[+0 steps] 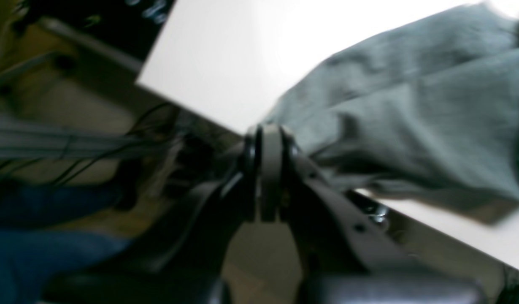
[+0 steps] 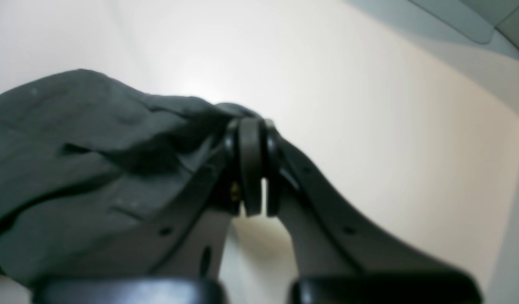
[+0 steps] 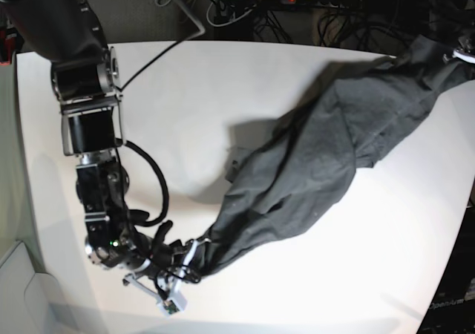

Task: Layout the t-shirt on the table in an organized manner, then fold the t-shirt properly
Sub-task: 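Pull the grasped fabric away from the left gripper with the right gripper, then stretch the t-shirt between both grippers, right gripper pulling outward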

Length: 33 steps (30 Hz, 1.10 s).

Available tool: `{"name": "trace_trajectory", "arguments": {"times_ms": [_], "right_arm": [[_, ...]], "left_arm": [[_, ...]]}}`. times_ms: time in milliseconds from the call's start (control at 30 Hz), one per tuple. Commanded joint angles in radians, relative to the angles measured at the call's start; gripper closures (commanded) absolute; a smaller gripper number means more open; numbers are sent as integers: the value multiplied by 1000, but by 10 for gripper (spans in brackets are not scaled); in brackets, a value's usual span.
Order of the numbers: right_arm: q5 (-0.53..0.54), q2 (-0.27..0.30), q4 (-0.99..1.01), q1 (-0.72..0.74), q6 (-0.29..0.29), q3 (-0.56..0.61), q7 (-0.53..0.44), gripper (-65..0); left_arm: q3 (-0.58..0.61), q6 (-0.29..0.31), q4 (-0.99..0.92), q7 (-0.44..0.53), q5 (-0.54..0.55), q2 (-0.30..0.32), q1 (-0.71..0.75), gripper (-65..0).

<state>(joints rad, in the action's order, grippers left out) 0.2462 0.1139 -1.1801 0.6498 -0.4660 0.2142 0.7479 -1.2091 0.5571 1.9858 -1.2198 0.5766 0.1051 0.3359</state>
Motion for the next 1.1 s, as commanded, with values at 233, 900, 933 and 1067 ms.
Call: {"name": "trace_trajectory", "arguments": {"times_ms": [233,900,933,1067], "right_arm": [[11,19,-83,-9,3,-8,-29,0],[11,50,-93,-71,3,-8,0,0],[9,56,-93,-72,3,-8,0,0],[9,69,-93,-83,3,-8,-1,0]], "left_arm": [[-11,-10,16,18,259,109,56,-191],[371,-15,-240,25,3,78,-418,-368],[381,-15,-274,28,-42,69,-438,-368],[427,-13,-408,30,-174,41,-492,-368]]}}
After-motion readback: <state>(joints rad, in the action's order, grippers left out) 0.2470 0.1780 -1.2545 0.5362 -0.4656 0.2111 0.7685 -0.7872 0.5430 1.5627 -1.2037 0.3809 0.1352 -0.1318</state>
